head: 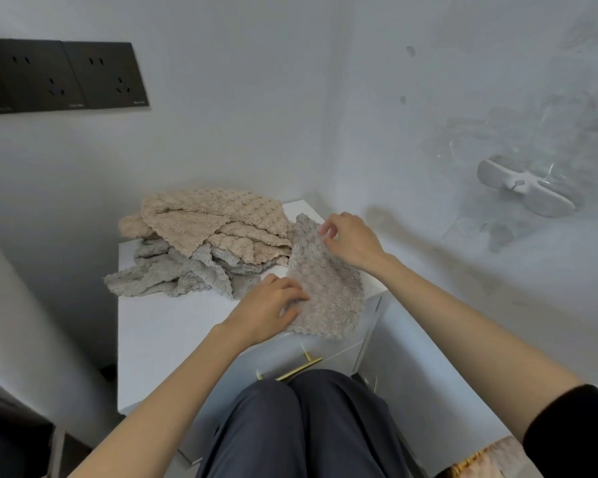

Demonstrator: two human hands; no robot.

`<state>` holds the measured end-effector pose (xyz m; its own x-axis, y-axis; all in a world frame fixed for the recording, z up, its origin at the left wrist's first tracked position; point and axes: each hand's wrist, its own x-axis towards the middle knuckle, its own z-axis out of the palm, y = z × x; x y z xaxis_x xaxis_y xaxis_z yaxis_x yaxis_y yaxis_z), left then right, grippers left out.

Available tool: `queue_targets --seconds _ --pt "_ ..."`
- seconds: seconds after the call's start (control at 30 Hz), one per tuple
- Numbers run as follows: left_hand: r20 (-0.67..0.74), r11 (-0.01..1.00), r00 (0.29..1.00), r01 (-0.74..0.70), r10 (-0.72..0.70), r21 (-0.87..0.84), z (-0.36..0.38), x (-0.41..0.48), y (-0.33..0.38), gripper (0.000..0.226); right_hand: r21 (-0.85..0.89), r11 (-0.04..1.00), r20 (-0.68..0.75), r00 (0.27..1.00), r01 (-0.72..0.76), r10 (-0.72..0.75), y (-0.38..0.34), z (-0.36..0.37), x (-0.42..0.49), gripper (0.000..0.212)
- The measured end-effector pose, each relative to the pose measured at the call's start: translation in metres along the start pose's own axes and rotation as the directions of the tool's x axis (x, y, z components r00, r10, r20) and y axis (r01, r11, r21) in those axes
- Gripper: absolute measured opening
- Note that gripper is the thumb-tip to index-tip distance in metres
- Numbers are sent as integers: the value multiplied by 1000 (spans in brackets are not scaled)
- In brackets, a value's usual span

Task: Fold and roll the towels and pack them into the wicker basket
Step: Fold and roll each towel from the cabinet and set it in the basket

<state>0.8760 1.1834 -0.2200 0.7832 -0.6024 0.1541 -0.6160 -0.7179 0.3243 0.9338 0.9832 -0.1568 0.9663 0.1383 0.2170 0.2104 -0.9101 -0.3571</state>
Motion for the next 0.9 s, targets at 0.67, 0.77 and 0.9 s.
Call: queue_targets --seconds 0.67,0.77,0.9 --pt "17 972 998 62 -68 227 2 -19 16 36 -433 862 56 963 262 -264 -1 74 -127 33" --pt "17 969 996 83 -89 231 0 -19 20 31 -384 887 -15 959 255 -282 -1 73 -127 23" --pt "-31 976 993 121 -117 182 -1 -18 20 24 -244 934 -20 961 262 -275 7 63 -126 25"
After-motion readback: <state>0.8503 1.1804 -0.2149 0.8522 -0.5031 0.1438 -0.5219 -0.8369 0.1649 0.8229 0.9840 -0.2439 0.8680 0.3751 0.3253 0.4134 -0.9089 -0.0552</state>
